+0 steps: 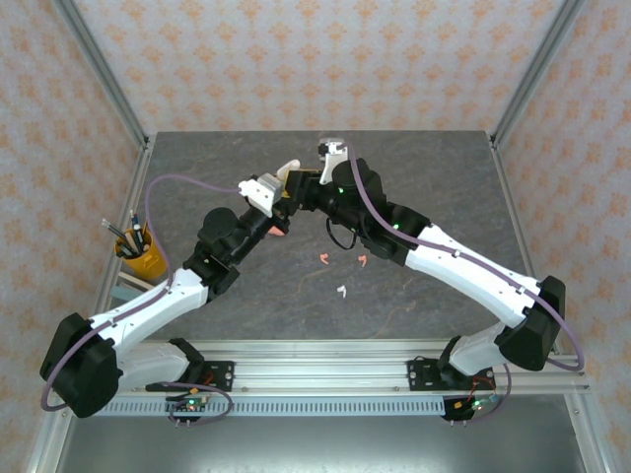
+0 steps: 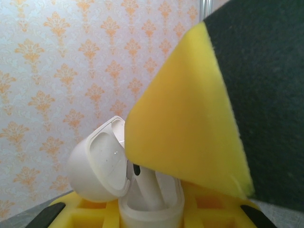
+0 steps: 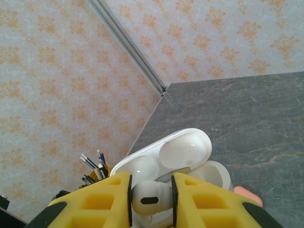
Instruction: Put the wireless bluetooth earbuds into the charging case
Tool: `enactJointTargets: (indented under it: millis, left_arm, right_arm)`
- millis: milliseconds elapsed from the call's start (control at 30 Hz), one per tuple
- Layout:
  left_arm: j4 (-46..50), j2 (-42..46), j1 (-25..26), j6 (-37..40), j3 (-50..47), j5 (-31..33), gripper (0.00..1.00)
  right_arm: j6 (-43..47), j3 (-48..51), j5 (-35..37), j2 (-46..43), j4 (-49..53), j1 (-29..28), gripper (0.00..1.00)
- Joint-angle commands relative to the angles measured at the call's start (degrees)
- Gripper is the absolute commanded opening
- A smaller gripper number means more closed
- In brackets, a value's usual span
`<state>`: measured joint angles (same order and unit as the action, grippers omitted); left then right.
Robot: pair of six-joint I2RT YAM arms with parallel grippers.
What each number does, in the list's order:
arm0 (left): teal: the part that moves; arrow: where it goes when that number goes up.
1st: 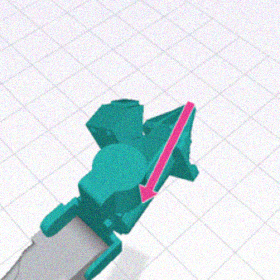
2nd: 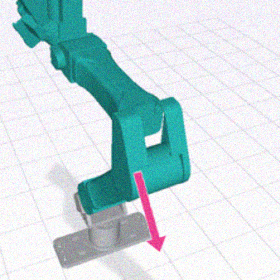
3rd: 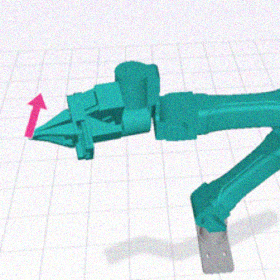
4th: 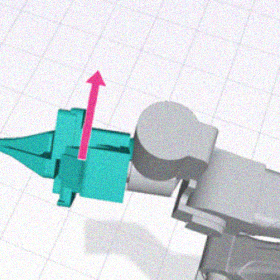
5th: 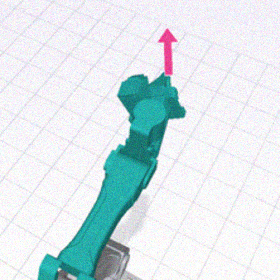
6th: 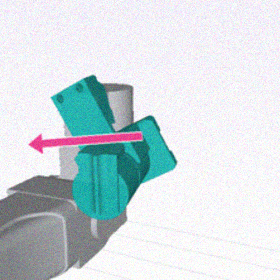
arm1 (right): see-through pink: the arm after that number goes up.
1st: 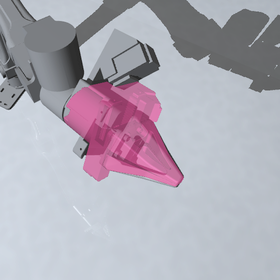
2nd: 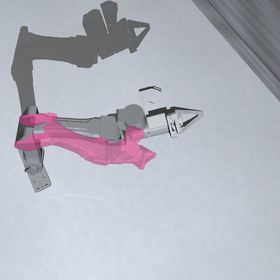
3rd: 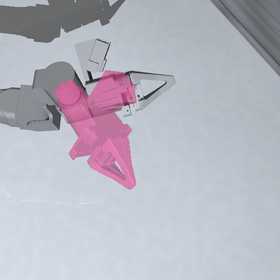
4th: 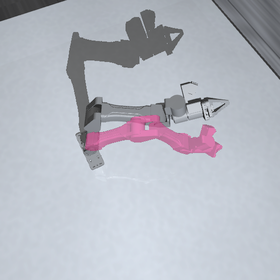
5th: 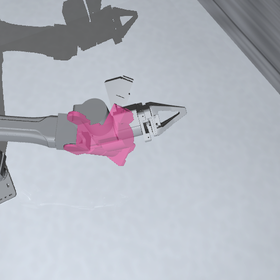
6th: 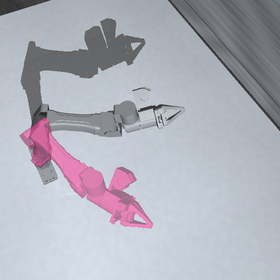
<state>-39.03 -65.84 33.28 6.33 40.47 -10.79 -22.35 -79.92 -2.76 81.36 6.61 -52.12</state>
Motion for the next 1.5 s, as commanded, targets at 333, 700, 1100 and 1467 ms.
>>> enactJointTargets:
  millis: [333,700,1100,1467]
  left_arm:
    - [-5.95,2.66,-0.29,-0.08,0.89,0.68,0.00]
    - [-5.37,4.58,-0.25,0.31,-1.33,1.62,0.00]
    - [-0.52,11.87,-0.42,2.98,-5.60,2.50,0.00]
    - [2.72,17.36,-0.49,2.15,-8.33,2.30,0.00]
  right_arm:
    - [-0.42,-1.32,1.35,0.69,9.30,-0.83,0.40]
    - [-4.58,-6.34,5.95,-2.95,14.18,1.59,0.66]
    - [-23.44,5.03,15.15,-13.27,36.33,6.98,0.74]
    - [-46.10,15.47,3.39,1.54,40.16,6.87,0.69]
